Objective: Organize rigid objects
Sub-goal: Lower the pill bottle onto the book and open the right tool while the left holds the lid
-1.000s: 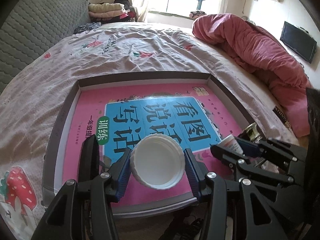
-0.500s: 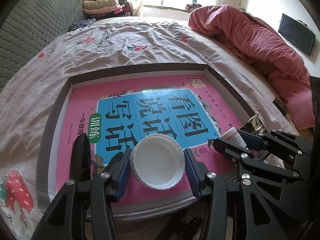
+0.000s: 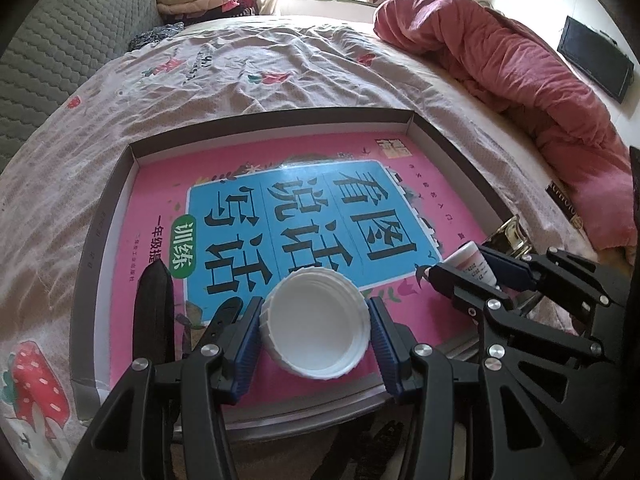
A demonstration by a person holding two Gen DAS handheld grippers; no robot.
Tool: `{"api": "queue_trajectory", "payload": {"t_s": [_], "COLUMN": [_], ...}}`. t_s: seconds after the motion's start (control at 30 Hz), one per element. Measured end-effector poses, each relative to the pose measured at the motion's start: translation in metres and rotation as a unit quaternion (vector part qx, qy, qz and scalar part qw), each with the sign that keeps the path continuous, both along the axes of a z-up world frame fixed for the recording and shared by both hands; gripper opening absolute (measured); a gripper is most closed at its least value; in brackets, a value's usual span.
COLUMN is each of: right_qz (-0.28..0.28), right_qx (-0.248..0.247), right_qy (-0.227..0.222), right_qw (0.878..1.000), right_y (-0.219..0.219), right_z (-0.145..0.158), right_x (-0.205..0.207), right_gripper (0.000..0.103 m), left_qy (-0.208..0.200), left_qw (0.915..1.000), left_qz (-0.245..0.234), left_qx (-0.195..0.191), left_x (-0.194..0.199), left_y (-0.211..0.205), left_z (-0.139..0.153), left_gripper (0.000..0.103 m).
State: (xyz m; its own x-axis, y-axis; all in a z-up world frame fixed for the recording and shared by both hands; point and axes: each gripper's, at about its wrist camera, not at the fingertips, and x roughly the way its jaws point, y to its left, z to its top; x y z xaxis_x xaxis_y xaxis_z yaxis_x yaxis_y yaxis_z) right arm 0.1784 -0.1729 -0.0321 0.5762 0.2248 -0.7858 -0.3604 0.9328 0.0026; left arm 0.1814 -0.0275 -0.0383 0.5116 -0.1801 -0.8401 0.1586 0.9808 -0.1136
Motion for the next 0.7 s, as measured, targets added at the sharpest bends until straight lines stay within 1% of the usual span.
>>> {"api": "queue_trajectory", "payload": {"t_s": [0.13, 0.33, 0.4, 0.47, 0.7], "right_qz": [0.001, 0.003, 0.003, 0.003, 0.007], "right_qx": [0.001, 0.003, 0.003, 0.003, 0.008], "right_qy": [0.001, 0.003, 0.003, 0.002, -0.007], "right_qw": [1.000, 1.000, 1.000, 1.000, 1.000], "right_y": [-0.0002, -0.0013, -0.0014, -0.0021, -0.0007], "right_z": [-0.0002, 0.0000, -0.0001, 0.0000, 0.0056], "right_x": [-0.0004, -0.0005, -0.0004, -0.0007, -0.0026], "right_gripper": [0.027, 0.027, 0.028, 0.029, 0.030], "left_qy": [0.006, 0.020, 0.022, 0.023, 0.020], "left_qw": [1.0000, 0.9998, 0.9997, 0.9997, 0.9998], "left_qz": [0.001, 0.001, -0.001, -0.002, -0.005], "left_qx": [-0.006, 0.004, 0.008, 0.007, 0.003], "left_x": [0.0005, 0.0000, 0.0002, -0.0002, -0.0007], "left_y": [0.0015, 0.0017, 0.0016, 0.0020, 0.0029], "left_z": [0.0003, 0.0011, 0.0013, 0.0007, 0.0006], "left_gripper": [0.051, 0.051, 0.051, 0.051, 0.051]}}
